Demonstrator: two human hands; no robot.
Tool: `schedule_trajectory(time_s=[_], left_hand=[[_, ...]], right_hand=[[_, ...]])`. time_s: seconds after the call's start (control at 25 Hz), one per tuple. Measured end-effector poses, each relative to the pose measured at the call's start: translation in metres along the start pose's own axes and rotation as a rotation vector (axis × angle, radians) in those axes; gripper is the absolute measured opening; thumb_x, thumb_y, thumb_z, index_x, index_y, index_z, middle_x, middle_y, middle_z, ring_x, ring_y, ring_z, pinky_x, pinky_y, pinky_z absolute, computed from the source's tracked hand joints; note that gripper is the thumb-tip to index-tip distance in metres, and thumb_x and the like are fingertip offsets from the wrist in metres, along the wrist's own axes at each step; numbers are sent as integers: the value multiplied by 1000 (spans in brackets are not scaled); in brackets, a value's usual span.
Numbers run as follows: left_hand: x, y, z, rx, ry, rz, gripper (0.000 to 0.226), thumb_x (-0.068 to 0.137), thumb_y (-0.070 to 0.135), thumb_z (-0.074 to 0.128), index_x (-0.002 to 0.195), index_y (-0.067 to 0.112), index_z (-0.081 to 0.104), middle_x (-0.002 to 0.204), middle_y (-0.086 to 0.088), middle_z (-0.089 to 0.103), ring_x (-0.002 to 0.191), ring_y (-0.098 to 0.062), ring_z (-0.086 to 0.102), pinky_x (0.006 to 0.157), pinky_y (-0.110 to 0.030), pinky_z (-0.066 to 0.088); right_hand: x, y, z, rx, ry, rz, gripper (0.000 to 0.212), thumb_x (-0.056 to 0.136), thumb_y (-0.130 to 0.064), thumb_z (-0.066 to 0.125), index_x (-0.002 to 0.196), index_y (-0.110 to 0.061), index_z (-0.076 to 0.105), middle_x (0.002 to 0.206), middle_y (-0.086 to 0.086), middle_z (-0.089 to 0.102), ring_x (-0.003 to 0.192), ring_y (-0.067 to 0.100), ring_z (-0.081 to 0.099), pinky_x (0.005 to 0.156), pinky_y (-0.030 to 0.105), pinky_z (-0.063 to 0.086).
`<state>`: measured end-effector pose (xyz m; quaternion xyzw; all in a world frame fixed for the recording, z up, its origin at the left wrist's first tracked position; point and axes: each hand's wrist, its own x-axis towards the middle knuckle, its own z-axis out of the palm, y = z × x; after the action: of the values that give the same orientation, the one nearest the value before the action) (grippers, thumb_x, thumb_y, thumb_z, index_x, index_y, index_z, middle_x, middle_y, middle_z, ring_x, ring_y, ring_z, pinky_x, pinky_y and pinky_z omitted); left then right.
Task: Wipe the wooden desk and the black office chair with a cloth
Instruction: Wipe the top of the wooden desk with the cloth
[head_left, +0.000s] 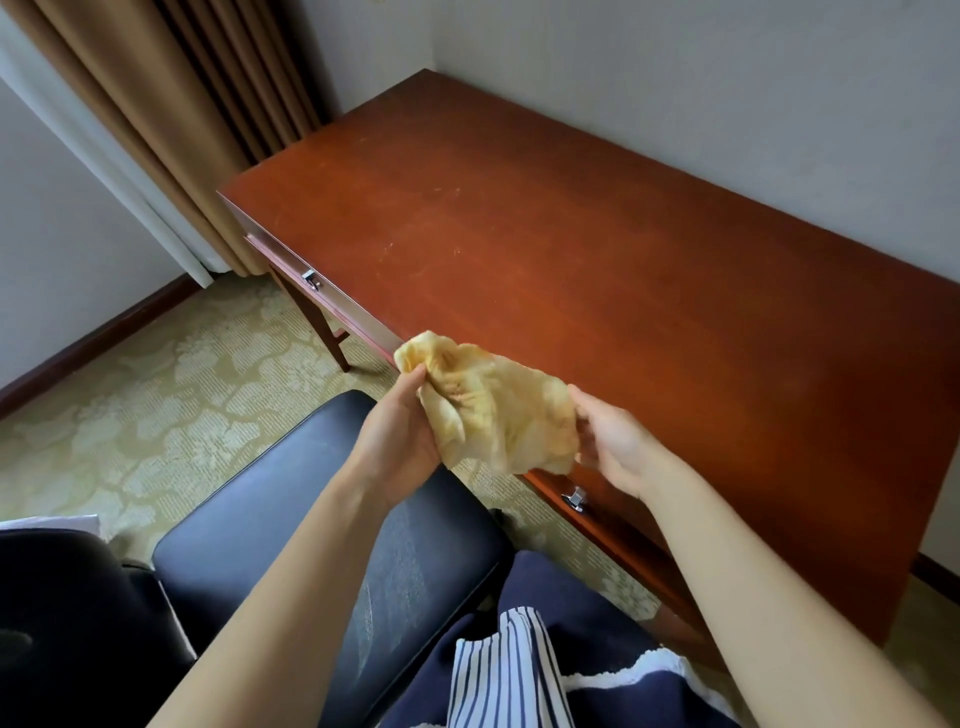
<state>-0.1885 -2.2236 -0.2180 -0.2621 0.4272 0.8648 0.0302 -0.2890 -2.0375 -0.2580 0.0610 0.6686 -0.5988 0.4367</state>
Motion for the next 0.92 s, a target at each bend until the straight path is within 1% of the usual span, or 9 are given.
schedule_trajectory(time_s=[0.08, 0.2, 0.32, 0.44, 0.52, 0.64, 0.72, 0.8, 0.92], left_hand=[[8, 11, 7, -5, -58, 5, 42, 100, 36, 32, 109, 6, 59, 77, -9, 73, 88, -18, 70, 76, -33, 57], [21, 27, 19, -3, -69, -23, 42, 98, 36, 39, 122, 8, 59, 110, -11, 68, 104, -24, 65, 88, -39, 53], [37, 44, 31, -14, -107, -28, 37, 90, 36, 48, 109, 11, 67, 104, -8, 70, 95, -21, 68, 77, -35, 56], [52, 60, 42, 89, -131, 24, 27, 89, 33, 51, 96, 19, 73, 95, -3, 72, 90, -17, 69, 70, -28, 55], [67, 70, 46, 326, -25, 110, 22, 95, 25, 47, 98, 24, 69, 95, -3, 71, 92, -17, 68, 71, -29, 54], [93, 72, 54, 828, 264, 234, 20, 96, 21, 42, 87, 24, 59, 81, 0, 63, 80, -18, 60, 68, -29, 48], [111, 58, 65, 1111, 319, 263, 16, 97, 26, 43, 85, 23, 53, 75, 2, 58, 69, -18, 53, 57, -24, 42], [125, 37, 81, 1212, 241, 207, 15, 98, 30, 42, 102, 22, 54, 82, 0, 61, 70, -17, 57, 57, -24, 44], [149, 12, 100, 1004, 175, 90, 30, 100, 27, 36, 99, 4, 55, 96, -14, 59, 95, -28, 59, 85, -42, 51]], right_hand=[[10, -1, 9, -15, -11, 2, 39, 96, -49, 39, 115, -23, 60, 111, -1, 64, 102, 17, 56, 85, 32, 38], [21, -10, 24, 90, -134, -21, 36, 96, -50, 36, 115, -27, 57, 117, 1, 61, 117, 21, 51, 103, 40, 34], [36, -17, 29, 245, -222, 39, 44, 98, -47, 36, 129, -20, 53, 133, 15, 54, 125, 30, 48, 111, 48, 31], [43, -27, 22, 597, -350, 176, 47, 98, -39, 43, 135, -10, 50, 136, 15, 50, 124, 27, 48, 107, 38, 36], [57, -33, 9, 551, -211, 151, 40, 98, -28, 46, 130, -4, 54, 123, 14, 60, 110, 25, 58, 93, 33, 47], [77, -45, -14, 281, 229, -10, 25, 92, -14, 58, 116, -9, 61, 101, 9, 69, 88, 22, 66, 76, 35, 53], [84, -55, -19, 267, 246, -116, 17, 91, -15, 60, 108, -17, 63, 100, 5, 71, 90, 20, 68, 77, 33, 55], [86, -61, -15, 331, 163, -209, 19, 92, -12, 58, 108, -21, 63, 100, 0, 72, 92, 15, 69, 72, 26, 55], [92, -67, -19, 441, 80, -279, 24, 92, -12, 57, 111, -26, 63, 107, -1, 71, 100, 14, 67, 75, 25, 55]])
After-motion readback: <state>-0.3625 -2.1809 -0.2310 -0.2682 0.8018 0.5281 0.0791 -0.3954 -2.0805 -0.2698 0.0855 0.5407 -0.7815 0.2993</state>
